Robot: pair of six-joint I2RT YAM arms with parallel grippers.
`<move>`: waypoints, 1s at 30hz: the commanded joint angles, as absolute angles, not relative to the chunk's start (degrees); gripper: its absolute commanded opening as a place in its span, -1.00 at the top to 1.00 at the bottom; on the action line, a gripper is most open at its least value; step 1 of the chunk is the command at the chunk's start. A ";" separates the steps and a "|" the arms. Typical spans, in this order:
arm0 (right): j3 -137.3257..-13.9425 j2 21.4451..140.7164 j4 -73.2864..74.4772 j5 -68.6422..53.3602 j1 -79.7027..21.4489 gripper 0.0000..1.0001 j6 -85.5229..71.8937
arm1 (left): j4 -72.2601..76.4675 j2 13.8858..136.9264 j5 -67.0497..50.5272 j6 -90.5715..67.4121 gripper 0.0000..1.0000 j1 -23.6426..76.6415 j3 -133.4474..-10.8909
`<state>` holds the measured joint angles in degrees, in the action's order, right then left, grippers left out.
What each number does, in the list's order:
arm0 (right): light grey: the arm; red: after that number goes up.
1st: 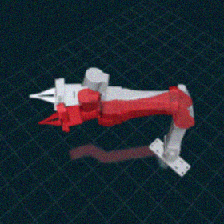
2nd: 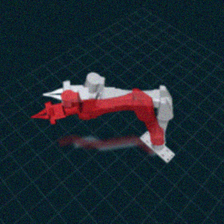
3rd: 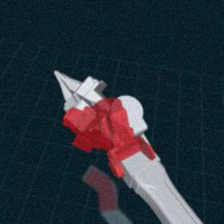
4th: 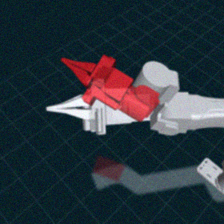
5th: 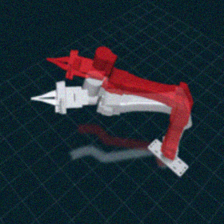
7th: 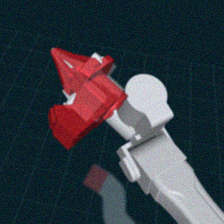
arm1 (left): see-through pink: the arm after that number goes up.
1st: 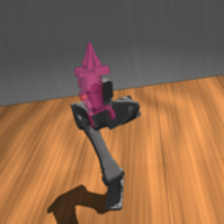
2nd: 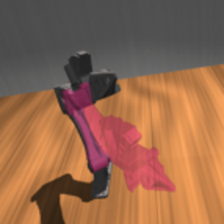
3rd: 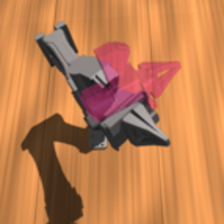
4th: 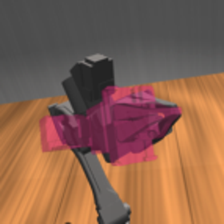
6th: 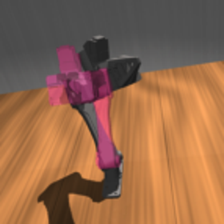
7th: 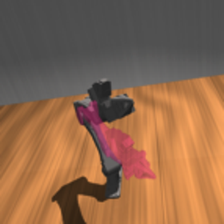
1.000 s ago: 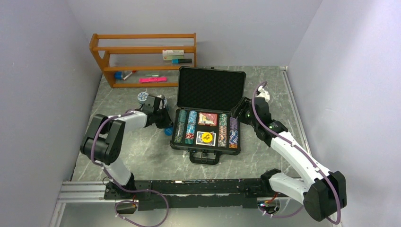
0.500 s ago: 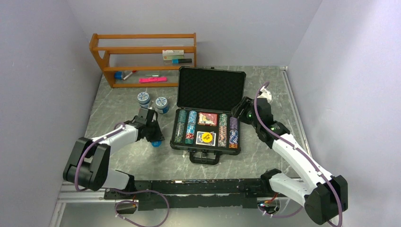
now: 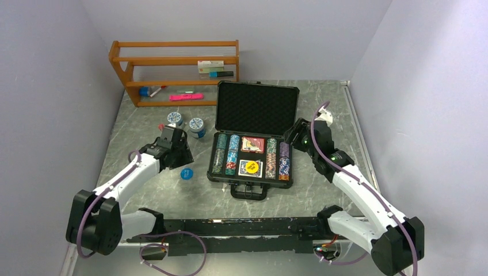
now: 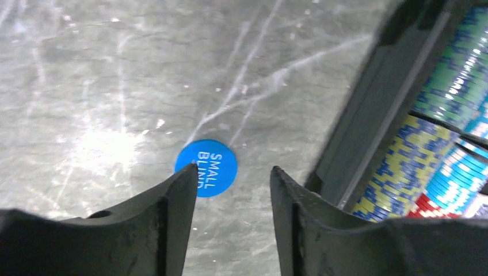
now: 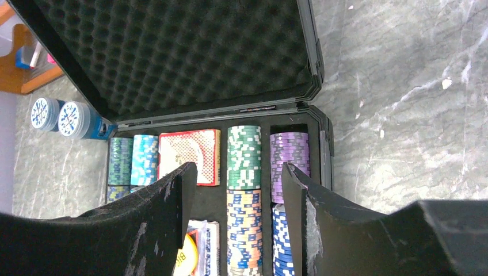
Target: Pack up texas hold em set
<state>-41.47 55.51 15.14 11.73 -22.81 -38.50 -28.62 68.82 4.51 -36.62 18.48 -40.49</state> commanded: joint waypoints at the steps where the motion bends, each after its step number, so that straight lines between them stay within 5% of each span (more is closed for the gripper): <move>1: -41.35 54.97 13.62 12.79 -22.59 -0.21 -37.39 | -33.12 67.42 13.13 -38.98 -0.17 18.54 -41.05; 5: -41.77 55.72 13.80 12.61 -22.45 -0.21 -36.95 | -32.40 68.38 14.13 -39.66 -0.35 18.54 -39.77; 30: -41.40 55.51 13.36 12.88 -22.06 -0.22 -36.56 | -28.96 78.85 10.98 -36.43 -0.31 21.05 -38.63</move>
